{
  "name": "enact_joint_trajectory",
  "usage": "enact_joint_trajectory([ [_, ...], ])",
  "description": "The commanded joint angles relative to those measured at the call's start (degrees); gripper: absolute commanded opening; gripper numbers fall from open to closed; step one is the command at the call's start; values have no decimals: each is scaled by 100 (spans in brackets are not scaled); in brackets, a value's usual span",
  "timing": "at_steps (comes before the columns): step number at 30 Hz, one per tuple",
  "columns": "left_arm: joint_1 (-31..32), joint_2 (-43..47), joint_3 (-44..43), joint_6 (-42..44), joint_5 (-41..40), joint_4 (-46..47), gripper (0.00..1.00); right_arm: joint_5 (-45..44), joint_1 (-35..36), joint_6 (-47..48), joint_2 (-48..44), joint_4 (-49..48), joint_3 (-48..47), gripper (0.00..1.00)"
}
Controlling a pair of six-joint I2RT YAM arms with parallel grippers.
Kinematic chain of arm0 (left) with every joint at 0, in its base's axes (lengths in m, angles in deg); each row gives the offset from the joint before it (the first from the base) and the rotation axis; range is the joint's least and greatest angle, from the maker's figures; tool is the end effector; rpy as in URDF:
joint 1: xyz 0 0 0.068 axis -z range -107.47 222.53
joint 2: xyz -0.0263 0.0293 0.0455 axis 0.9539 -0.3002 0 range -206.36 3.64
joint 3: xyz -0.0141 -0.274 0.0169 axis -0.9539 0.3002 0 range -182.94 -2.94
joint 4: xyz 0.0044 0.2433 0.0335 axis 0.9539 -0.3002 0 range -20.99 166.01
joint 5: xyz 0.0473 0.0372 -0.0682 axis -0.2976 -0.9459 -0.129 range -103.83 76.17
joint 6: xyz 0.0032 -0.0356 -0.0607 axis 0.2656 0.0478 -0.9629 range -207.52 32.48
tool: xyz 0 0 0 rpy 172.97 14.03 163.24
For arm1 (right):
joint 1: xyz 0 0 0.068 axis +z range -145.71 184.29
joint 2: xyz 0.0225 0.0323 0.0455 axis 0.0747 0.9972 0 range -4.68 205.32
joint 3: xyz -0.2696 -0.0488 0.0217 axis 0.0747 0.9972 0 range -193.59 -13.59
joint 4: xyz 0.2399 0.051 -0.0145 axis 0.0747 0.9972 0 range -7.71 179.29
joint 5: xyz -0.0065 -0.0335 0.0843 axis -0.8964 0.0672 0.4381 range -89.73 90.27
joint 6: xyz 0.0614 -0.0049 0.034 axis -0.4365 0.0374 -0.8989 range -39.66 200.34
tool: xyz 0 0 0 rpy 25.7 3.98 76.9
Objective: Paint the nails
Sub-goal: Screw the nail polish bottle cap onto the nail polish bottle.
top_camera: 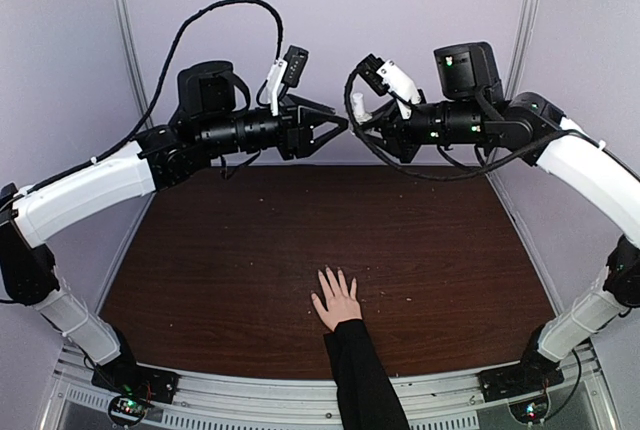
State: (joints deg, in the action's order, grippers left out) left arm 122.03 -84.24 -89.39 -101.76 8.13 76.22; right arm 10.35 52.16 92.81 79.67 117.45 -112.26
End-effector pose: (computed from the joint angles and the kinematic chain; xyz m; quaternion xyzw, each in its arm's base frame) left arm 0.2220 -0.2931 0.4310 0.3394 0.6282 -0.4782 0.5114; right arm 0.2086 0.2456 0.4464 -0.4553 0.6840 0.2408 0.5166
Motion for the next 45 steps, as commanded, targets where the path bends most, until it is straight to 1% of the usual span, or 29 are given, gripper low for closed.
enact_joint_trajectory([
  [1, 144, -183, -214, -45, -436, 461, 54, -321, 62, -260, 177, -162, 0, 0],
  [8, 227, -282, -354, -2, -782, 458, 50, -440, 112, -392, 295, -152, -38, 0],
  [14, 227, -348, -384, -22, -913, 479, 45, -467, 156, -394, 327, -145, -47, 0],
  [21, 227, -402, -440, -19, -1030, 467, 42, -494, 195, -370, 335, -106, -51, 0],
  [25, 227, -441, -491, -9, -991, 413, 36, -480, 221, -351, 359, -89, -83, 0],
  [27, 227, -448, -479, 3, -976, 416, 29, -487, 231, -340, 370, -70, -115, 0],
  [31, 227, -450, -469, 28, -891, 423, 11, -478, 240, -312, 377, -45, -134, 0],
  [34, 227, -450, -459, 46, -816, 387, 4, -450, 238, -290, 380, -19, -156, 0],
  [38, 227, -464, -456, 55, -608, 279, 2, -305, 240, -182, 330, -33, -198, 0],
  [45, 227, -502, -467, 114, -142, 6, 1, 239, 231, 107, 252, 35, -368, 0],
])
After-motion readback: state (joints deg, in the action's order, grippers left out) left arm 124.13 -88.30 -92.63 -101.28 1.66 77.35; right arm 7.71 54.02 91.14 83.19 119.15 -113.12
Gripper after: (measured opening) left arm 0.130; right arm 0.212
